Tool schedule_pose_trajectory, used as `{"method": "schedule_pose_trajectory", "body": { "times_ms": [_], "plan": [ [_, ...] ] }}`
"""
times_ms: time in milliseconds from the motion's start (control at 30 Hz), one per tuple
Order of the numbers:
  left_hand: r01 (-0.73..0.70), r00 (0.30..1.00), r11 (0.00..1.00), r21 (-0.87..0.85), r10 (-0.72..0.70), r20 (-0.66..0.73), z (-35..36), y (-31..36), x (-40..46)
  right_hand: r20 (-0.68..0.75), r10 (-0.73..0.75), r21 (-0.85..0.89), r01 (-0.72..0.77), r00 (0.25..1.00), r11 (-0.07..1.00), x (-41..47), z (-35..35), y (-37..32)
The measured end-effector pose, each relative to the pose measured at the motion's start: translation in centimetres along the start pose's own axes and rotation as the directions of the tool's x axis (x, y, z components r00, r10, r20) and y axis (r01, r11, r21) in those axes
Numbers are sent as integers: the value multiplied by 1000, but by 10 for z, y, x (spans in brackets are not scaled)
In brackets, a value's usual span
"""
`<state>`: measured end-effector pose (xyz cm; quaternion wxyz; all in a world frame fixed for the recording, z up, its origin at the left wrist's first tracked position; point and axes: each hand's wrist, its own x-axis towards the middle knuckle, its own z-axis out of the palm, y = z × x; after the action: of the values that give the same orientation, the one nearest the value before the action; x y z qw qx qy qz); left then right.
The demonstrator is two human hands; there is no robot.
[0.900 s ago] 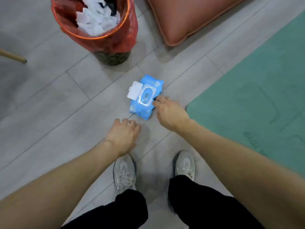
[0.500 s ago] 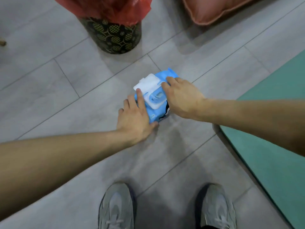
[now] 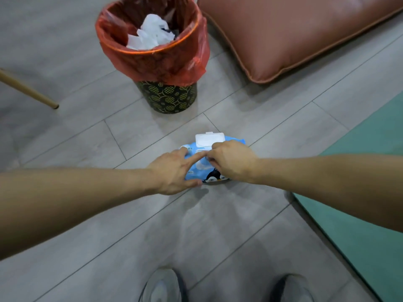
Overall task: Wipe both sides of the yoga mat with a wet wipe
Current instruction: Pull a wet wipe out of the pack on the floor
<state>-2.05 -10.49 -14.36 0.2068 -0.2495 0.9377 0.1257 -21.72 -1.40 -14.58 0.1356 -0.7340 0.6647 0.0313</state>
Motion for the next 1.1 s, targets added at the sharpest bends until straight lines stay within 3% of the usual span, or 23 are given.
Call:
{"method": "schedule_pose_trajectory", "body": {
  "times_ms": [133, 333, 467, 633, 733, 800, 933, 1000, 1100],
  "plan": [
    [-16, 1000, 988, 151, 13, 17, 13, 1, -2, -17, 67, 64, -66, 998, 996, 7, 7, 17],
    [-114, 993, 964, 242, 101, 67, 10, -18, -10, 4, 114, 130, -113, 994, 985, 19, 5, 19],
    [-166, 986, 935, 312, 168, 21, 10, -27, -7, 95, -90, -114, 100, 991, 988, 21, 13, 21],
    [-185, 982, 923, 338, 186, 30, 6, -29, -2, 228, -186, -224, 238, 956, 945, 25, 2, 18],
    [-183, 983, 934, 306, 184, 26, 2, -25, -1, 225, -210, -271, 268, 951, 925, 28, 1, 12],
    [-180, 983, 936, 303, 183, 18, 2, -22, -2, 112, -236, -324, 260, 965, 910, 29, 5, 18],
    [-196, 979, 930, 311, 203, 10, 0, -24, -1, -96, -316, -212, 291, 944, 933, 16, 13, 33],
    [-202, 978, 932, 302, 208, 11, 0, -26, -3, -94, -261, -142, 247, 961, 959, 10, 12, 36],
    [-204, 977, 927, 315, 212, 9, 0, -26, -6, 51, -270, -83, 273, 962, 958, 16, 11, 37]
  ]
}}
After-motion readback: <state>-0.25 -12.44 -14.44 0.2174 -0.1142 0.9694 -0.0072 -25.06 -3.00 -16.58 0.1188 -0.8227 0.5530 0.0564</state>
